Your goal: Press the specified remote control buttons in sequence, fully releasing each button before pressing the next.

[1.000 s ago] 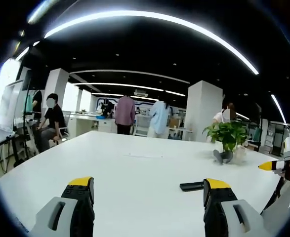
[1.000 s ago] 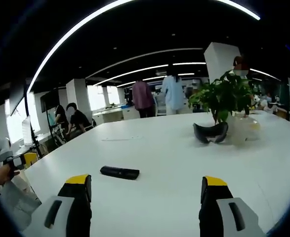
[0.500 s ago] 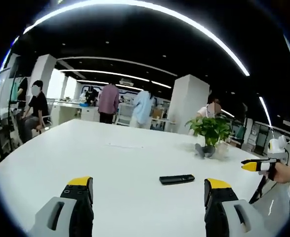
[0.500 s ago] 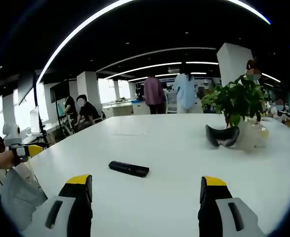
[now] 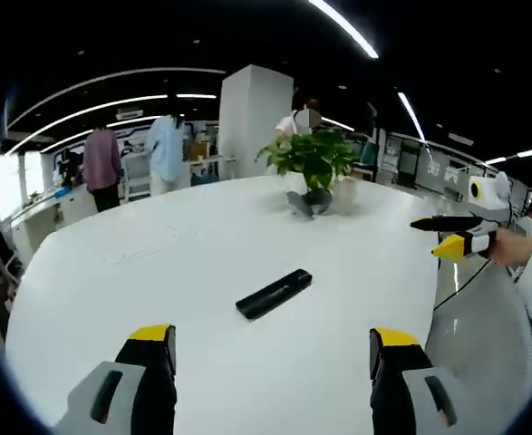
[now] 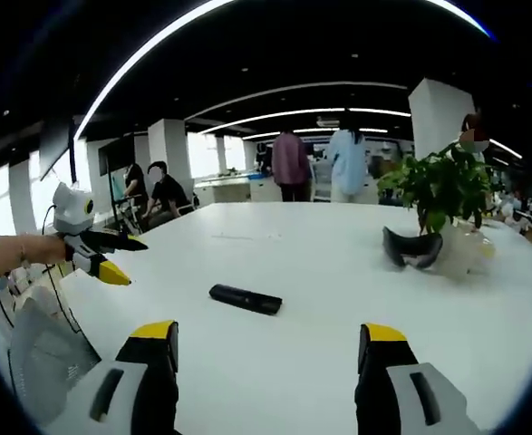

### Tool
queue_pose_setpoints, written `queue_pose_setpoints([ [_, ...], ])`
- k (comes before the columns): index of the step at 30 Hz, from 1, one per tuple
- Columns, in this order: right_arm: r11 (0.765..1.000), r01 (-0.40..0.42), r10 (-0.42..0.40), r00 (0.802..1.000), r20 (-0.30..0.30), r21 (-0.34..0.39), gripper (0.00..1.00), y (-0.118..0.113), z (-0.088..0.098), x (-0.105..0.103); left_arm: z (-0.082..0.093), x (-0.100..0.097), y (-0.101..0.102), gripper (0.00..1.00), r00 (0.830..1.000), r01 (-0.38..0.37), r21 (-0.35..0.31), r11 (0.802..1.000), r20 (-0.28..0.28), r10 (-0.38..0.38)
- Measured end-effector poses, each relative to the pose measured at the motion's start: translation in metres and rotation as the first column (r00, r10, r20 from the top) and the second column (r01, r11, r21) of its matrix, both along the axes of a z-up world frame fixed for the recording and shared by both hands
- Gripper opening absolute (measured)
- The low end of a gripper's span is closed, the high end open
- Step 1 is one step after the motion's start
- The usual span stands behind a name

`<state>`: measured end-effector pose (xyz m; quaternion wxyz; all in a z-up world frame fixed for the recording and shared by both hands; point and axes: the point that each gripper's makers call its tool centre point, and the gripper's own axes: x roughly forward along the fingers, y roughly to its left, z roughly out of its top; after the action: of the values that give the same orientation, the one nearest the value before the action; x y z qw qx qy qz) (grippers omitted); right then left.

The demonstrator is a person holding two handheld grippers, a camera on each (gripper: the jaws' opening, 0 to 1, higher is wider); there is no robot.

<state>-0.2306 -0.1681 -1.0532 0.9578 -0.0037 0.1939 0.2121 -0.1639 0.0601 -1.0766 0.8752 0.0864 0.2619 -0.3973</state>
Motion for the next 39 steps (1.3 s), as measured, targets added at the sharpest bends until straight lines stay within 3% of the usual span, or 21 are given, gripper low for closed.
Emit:
queue_pose_setpoints([
  [4, 1.0, -0.006, 0.006, 1.0, 0.001, -0.024, 0.75, -0.003, 0.001, -0.006, -0.01, 0.018, -0.016, 0.93, 0.995, 0.071, 0.022, 0.997, -0.067, -0.07],
  [7, 1.0, -0.001, 0.001, 1.0, -0.001, -0.028, 0.73, -0.008, 0.002, -0.009, -0.021, 0.026, -0.023, 0.93, 0.987, 0.132, 0.092, 0.987, -0.103, -0.122],
  [11, 1.0, 0.002, -0.003, 1.0, -0.004, -0.028, 0.69, -0.013, 0.002, -0.012, -0.036, 0.034, -0.035, 0.91, 0.968, 0.234, 0.18, 0.955, -0.133, -0.212],
  [14, 1.0, 0.0, 0.0, 1.0, -0.01, -0.029, 0.65, -0.017, -0.001, -0.015, -0.047, 0.041, -0.044, 0.91, 0.946, 0.31, 0.241, 0.92, -0.176, -0.273],
  [18, 0.999, -0.027, 0.027, 1.0, -0.012, -0.019, 0.53, -0.018, -0.001, -0.02, -0.054, 0.051, -0.058, 0.87, 0.926, 0.349, 0.228, 0.909, -0.229, -0.299],
  [20, 0.999, -0.046, 0.046, 0.999, -0.011, -0.006, 0.45, -0.017, 0.0, -0.023, -0.061, 0.053, -0.063, 0.82, 0.905, 0.381, 0.222, 0.897, -0.286, -0.314],
  [22, 0.998, -0.062, 0.062, 0.998, -0.025, 0.0, 0.39, -0.017, -0.001, -0.027, -0.069, 0.059, -0.063, 0.75, 0.889, 0.422, 0.278, 0.863, -0.315, -0.333],
  [23, 0.998, -0.067, 0.067, 0.997, -0.03, -0.001, 0.36, -0.017, -0.003, -0.029, -0.073, 0.065, -0.064, 0.72, 0.89, 0.425, 0.304, 0.853, -0.314, -0.332],
  [28, 0.996, -0.086, 0.085, 0.995, -0.053, -0.012, 0.31, -0.018, -0.008, -0.035, -0.085, 0.078, -0.073, 0.66, 0.88, 0.436, 0.33, 0.837, -0.351, -0.32],
  [29, 0.996, -0.088, 0.086, 0.995, -0.058, -0.02, 0.3, -0.019, -0.01, -0.036, -0.088, 0.079, -0.073, 0.63, 0.876, 0.444, 0.343, 0.828, -0.36, -0.321],
  [31, 0.996, -0.088, 0.087, 0.994, -0.06, -0.027, 0.29, -0.021, -0.011, -0.037, -0.097, 0.081, -0.071, 0.61, 0.865, 0.473, 0.4, 0.785, -0.379, -0.329],
  [32, 0.995, -0.091, 0.089, 0.994, -0.063, -0.032, 0.27, -0.022, -0.011, -0.038, -0.101, 0.079, -0.073, 0.6, 0.85, 0.504, 0.407, 0.762, -0.39, -0.354],
  [33, 0.995, -0.094, 0.091, 0.994, -0.062, -0.042, 0.26, -0.025, -0.011, -0.039, -0.102, 0.079, -0.078, 0.6, 0.849, 0.501, 0.391, 0.772, -0.394, -0.351],
  [35, 0.993, -0.101, 0.097, 0.994, -0.055, -0.058, 0.22, -0.028, -0.01, -0.042, -0.107, 0.078, -0.082, 0.6, 0.839, 0.514, 0.39, 0.764, -0.416, -0.351],
  [37, 0.993, -0.101, 0.098, 0.994, -0.056, -0.061, 0.19, -0.032, -0.011, -0.043, -0.113, 0.079, -0.078, 0.58, 0.829, 0.546, 0.454, 0.704, -0.41, -0.379],
  [39, 0.993, -0.101, 0.097, 0.993, -0.063, -0.065, 0.17, -0.035, -0.013, -0.043, -0.119, 0.08, -0.075, 0.56, 0.813, 0.581, 0.514, 0.632, -0.405, -0.418],
])
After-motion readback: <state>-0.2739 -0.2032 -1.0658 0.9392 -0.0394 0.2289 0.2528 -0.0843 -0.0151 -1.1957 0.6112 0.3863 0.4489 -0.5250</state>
